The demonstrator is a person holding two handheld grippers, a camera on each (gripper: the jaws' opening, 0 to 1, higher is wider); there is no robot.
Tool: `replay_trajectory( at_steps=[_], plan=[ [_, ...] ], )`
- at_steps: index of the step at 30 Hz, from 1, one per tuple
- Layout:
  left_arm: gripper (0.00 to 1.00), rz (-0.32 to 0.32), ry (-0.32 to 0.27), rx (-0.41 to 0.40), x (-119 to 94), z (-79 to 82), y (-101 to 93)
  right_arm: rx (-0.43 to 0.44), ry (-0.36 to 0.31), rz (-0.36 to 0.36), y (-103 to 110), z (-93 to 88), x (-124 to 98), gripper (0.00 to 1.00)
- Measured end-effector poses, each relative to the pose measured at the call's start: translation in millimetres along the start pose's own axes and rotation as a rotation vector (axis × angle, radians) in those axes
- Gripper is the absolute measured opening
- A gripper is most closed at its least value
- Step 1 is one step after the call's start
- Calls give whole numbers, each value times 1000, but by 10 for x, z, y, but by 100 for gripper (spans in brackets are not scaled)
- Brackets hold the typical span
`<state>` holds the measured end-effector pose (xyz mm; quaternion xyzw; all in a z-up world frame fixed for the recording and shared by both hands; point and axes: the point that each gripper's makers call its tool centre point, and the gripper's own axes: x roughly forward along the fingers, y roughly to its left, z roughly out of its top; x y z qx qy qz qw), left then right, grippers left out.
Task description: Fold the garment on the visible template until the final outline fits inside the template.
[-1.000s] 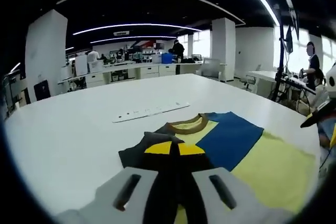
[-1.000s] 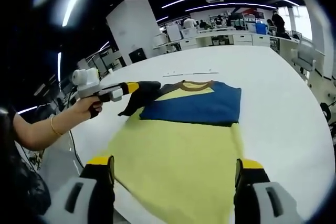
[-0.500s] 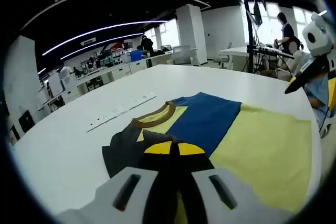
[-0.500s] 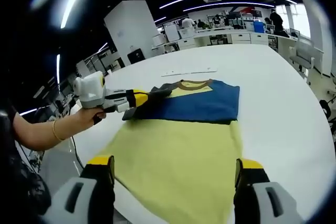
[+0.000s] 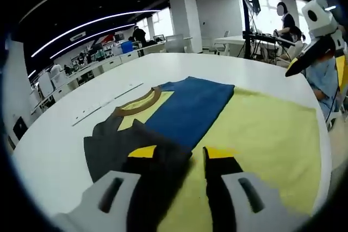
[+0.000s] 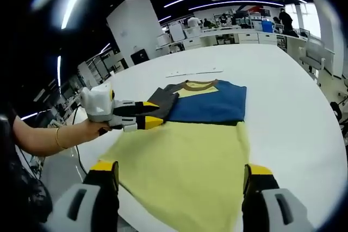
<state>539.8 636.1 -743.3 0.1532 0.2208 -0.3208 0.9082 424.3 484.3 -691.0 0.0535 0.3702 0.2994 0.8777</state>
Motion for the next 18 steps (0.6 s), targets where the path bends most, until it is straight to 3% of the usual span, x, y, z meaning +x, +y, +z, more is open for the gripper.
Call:
replay_trajectory(
  at_steps=[4, 12, 18],
  plan=[
    [63, 5, -11, -24, 5, 27, -6, -4, 3, 0, 1, 1, -2, 96],
    [98, 5, -101, -140, -109, 286, 41, -21, 2, 7, 27, 54, 10, 97],
    [99, 1, -114, -157, -305, 361, 123, -42, -1, 13, 57, 137, 26, 96]
  ],
)
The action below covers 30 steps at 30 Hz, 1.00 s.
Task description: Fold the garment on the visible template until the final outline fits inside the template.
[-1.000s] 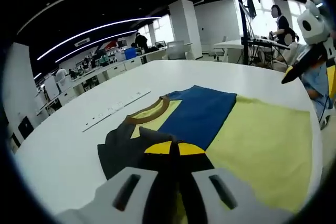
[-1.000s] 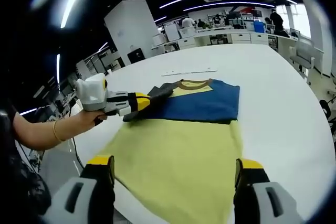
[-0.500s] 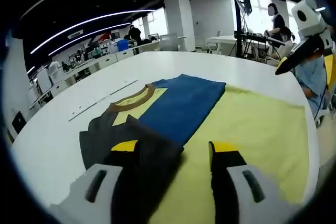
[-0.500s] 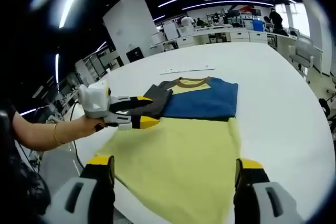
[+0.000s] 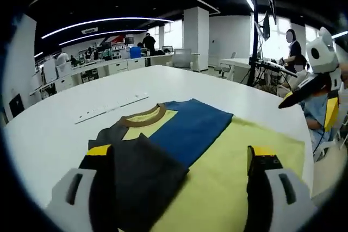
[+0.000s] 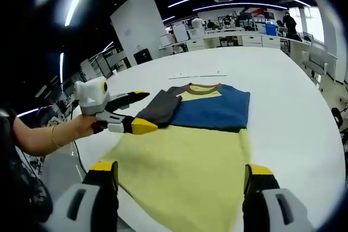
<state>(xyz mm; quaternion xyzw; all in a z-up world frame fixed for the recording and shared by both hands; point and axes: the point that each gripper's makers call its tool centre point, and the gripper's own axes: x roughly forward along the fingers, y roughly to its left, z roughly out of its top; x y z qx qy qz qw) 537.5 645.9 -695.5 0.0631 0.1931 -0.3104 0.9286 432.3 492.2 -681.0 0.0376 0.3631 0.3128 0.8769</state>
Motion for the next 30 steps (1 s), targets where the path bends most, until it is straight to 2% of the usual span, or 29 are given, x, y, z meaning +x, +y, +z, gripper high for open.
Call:
replay_trajectory(
  at_steps=[11, 19, 26, 30],
  plan=[
    [99, 56, 31, -23, -453, -36, 212, -113, 9, 58, 167, 285, 200, 93],
    [99, 96, 56, -41, -780, -151, 275, -216, 41, 134, 440, 454, 469, 92],
    [99, 135, 73, -65, -1022, -281, 311, -303, 73, 191, 683, 525, 735, 91],
    [99, 146, 76, -87, -1128, -349, 288, -330, 70, 235, 867, 586, 893, 88]
  ],
)
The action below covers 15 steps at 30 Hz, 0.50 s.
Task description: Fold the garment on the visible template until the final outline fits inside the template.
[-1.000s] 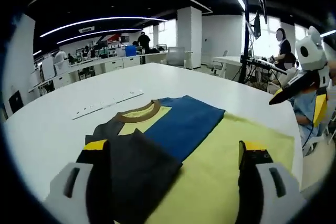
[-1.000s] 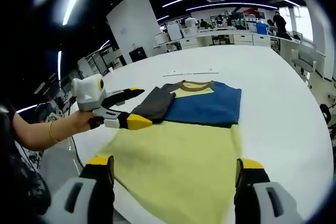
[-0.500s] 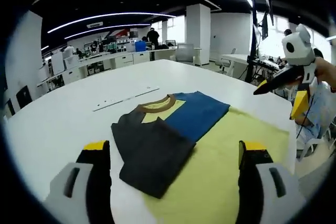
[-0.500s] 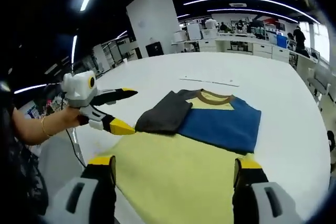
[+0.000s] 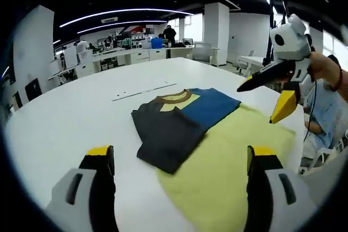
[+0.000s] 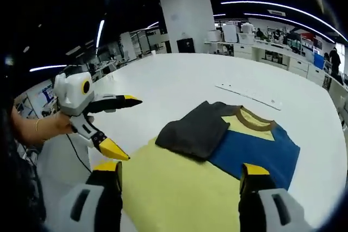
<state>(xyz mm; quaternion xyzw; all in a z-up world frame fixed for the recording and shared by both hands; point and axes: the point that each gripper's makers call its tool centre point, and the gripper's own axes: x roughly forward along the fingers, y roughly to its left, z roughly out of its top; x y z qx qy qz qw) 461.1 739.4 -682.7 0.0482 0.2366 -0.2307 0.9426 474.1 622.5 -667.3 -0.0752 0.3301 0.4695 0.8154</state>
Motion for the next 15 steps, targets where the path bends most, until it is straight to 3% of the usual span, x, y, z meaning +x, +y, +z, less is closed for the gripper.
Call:
replay_trajectory(
  at_steps=[15],
  plan=[
    [99, 8, 13, -31, -257, -209, -114, -74, 19, 118, 416, 240, 610, 75]
  ],
)
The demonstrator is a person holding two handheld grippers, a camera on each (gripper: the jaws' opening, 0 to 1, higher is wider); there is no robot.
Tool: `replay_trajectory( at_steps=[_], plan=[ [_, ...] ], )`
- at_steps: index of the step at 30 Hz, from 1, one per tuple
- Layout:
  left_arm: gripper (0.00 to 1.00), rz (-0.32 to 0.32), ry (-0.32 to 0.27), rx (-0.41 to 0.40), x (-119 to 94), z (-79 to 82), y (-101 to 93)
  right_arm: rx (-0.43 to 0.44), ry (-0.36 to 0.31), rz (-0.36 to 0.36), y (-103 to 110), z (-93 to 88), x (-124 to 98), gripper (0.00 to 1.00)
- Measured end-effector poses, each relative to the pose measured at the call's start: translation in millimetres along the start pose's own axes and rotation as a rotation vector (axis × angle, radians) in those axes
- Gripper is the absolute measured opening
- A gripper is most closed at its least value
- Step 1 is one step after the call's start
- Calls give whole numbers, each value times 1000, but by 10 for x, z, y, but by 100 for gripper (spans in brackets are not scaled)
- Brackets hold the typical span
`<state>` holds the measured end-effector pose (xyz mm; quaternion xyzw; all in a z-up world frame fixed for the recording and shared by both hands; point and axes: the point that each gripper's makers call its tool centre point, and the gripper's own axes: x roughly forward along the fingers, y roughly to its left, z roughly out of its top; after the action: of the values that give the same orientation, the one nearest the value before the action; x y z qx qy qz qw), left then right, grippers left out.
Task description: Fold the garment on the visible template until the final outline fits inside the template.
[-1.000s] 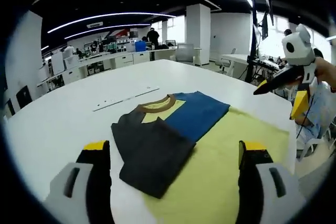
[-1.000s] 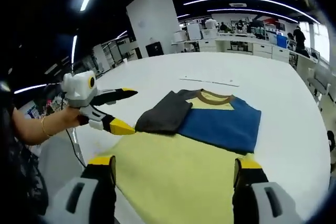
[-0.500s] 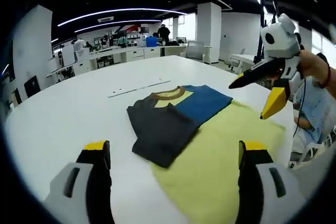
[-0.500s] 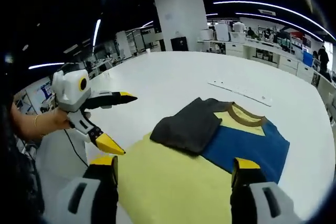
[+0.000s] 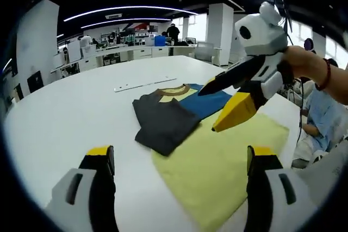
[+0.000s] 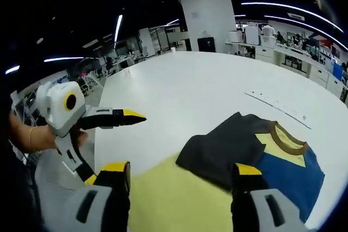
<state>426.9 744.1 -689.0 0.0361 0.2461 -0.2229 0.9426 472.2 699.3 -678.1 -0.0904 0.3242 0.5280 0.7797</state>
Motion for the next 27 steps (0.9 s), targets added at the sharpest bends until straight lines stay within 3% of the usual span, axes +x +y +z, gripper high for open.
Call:
replay_trajectory(
  at_steps=[11, 15, 22, 27],
  plan=[
    [99, 27, 8, -15, -153, -98, 33, -18, 49, 44, 80, -89, 477, 58],
    [99, 39, 23, -7, -203, -162, 95, -49, 69, 29, 58, -151, 645, 45],
    [99, 69, 28, -24, -263, -212, 180, -95, 98, 15, 13, -257, 860, 34],
    [99, 82, 41, -23, -289, -245, 226, -83, 117, 4, -32, -357, 986, 25]
  ],
)
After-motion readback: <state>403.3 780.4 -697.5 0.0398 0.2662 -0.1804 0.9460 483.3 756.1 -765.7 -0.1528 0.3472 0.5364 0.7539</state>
